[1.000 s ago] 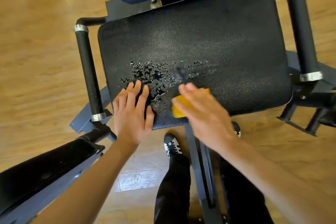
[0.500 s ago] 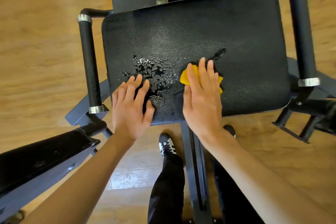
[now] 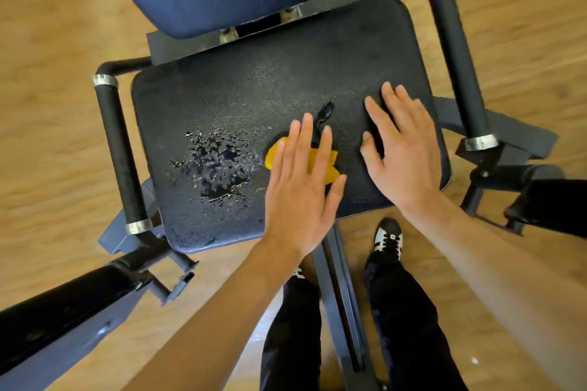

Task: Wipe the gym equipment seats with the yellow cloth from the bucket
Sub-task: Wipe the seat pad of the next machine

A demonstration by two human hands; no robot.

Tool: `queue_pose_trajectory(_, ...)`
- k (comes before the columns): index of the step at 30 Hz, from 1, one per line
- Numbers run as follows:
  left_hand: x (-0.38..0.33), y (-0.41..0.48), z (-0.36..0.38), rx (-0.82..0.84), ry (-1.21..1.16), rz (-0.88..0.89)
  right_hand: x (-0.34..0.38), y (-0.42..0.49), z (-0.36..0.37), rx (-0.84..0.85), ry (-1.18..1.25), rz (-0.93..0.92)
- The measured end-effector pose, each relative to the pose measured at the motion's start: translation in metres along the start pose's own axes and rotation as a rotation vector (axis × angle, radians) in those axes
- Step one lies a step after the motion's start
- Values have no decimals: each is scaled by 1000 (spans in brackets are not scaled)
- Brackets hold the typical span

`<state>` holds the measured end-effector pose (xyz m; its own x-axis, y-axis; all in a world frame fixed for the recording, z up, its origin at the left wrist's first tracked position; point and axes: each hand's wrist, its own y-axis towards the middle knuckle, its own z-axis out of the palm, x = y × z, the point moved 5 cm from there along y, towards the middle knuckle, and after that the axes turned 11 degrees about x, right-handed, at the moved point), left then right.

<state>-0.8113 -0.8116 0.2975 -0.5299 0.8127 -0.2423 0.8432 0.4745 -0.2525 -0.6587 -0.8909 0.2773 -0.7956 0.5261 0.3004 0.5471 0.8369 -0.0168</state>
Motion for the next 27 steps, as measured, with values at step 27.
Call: queue_pose_trajectory(27,26,-28,20,54,-148,37,-3,4,-6,4,-10,31)
